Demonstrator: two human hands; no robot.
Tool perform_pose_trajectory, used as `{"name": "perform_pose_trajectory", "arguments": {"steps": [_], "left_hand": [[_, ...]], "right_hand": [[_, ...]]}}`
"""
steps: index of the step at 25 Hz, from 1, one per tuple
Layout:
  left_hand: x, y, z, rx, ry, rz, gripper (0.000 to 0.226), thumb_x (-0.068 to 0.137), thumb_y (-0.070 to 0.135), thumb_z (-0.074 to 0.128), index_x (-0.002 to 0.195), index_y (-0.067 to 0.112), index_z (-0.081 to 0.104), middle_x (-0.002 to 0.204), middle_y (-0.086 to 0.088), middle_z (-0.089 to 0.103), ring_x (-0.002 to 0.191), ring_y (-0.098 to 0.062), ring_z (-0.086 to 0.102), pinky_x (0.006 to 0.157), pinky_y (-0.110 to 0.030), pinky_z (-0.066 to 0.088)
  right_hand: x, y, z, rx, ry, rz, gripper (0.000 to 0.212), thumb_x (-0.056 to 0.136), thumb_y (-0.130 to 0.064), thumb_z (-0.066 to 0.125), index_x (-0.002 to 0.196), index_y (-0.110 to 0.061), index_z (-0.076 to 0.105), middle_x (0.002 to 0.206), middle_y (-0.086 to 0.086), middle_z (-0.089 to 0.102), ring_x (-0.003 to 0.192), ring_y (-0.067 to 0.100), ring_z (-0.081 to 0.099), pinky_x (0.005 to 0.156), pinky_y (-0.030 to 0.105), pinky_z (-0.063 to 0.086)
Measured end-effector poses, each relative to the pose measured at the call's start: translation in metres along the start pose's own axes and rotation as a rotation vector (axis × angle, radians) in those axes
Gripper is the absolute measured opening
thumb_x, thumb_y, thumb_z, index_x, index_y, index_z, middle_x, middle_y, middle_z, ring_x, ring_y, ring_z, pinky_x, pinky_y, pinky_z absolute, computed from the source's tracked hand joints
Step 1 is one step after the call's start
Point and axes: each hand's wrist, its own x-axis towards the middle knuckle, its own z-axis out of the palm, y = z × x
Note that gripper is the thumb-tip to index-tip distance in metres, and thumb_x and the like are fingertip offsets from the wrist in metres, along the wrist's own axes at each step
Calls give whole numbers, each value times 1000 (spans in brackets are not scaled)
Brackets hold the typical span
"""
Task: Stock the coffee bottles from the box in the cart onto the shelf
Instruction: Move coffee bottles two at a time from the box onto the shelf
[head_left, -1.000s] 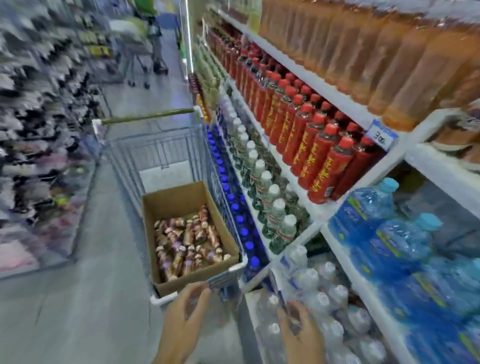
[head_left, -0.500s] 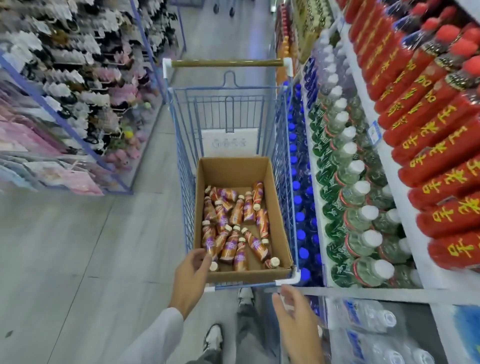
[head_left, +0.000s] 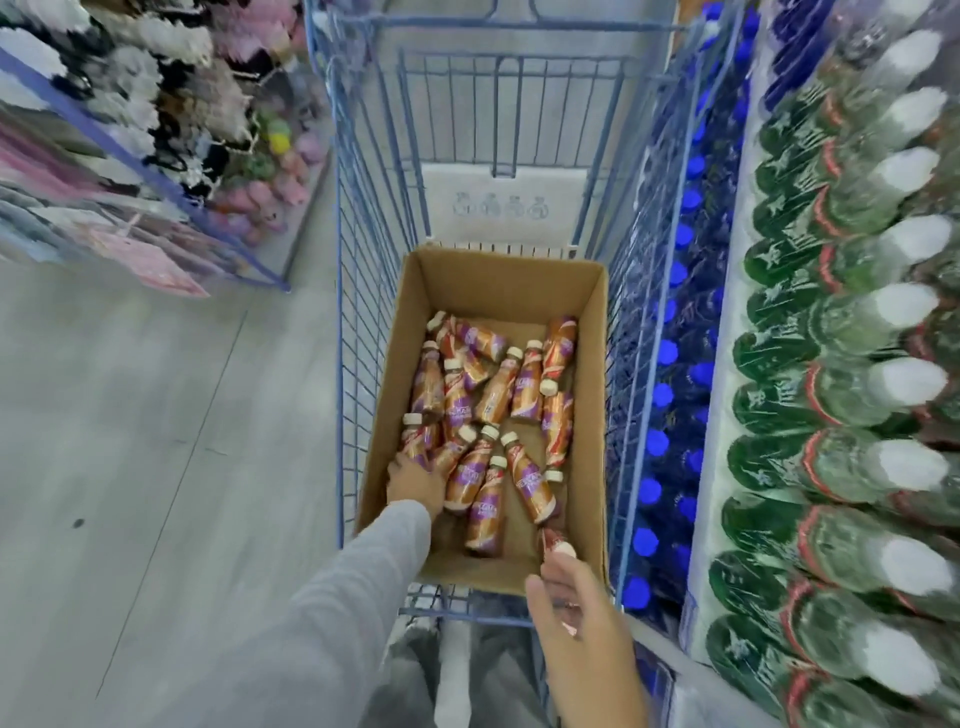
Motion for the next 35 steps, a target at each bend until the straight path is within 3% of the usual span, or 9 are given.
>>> {"name": "perform_pose_trajectory", "arguments": {"steps": [5,7,9,16,20,23,28,30,35], "left_hand": [[14,-5,46,312,218,-25,71,93,34,64,147,1,30,145,-20,37,128,-37,44,101,-42,44],[18,-10,54,398,233,-1,71,92,37,63,147,4,32,142,-19,38,125,-35,46,99,-42,46],[24,-14,55,382,205,47,69,95,39,59,147,4,31,141,-20,39,119,-35,53,95,-42,48],[3,-15,11,-302,-18,57,75,79,66,70,137,31,39,126,0,61,113,-25,62,99,-47,52],[-68,-16,-41,-618,-16,122,68,83,47,77,141,32,45,118,7,61,106,-15,62,87,-32,53],[-110,-38,-74,-822,6,86,60,85,39,76,139,29,51,122,0,62,106,-22,65,81,-37,59],[-144,-64,-104,-984,48,-13,48,86,33,74,129,35,52,119,1,62,105,-24,64,74,-39,58],[-149,-68,-109,-997,77,-65,45,89,24,69,128,36,50,119,0,61,105,-26,63,78,-44,58],[-154,-88,-108,-1004,121,-176,58,55,35,93,102,51,63,113,0,67,103,-41,66,88,-62,55]], "right_hand": [[12,12,7,-35,-19,101,27,85,-31,76,99,-52,64,101,-26,69,99,0,65,77,12,48],[14,18,8,-86,-12,101,47,82,-30,78,104,-63,53,105,-34,65,100,-4,63,77,9,48],[16,20,6,-82,-26,132,36,83,-30,78,101,-56,60,101,-23,70,100,-4,63,83,12,50],[34,0,-8,-55,-90,168,23,92,-32,70,111,-40,60,112,-20,64,106,-1,60,101,31,50],[55,-12,-1,-152,-187,126,18,96,-39,63,112,-42,55,111,-20,62,104,-2,59,95,25,49],[80,-8,26,-176,-248,126,19,96,-39,62,114,-36,58,112,-14,65,103,3,60,93,28,51],[153,-16,100,340,-405,561,46,102,-25,55,144,-10,46,134,20,57,130,30,52,112,42,42],[178,-17,134,474,-354,654,56,98,-28,61,149,-13,41,149,16,47,138,29,45,113,41,40],[210,-7,205,504,-198,727,65,87,-51,70,135,-12,51,127,6,60,103,25,60,90,35,48]]}}
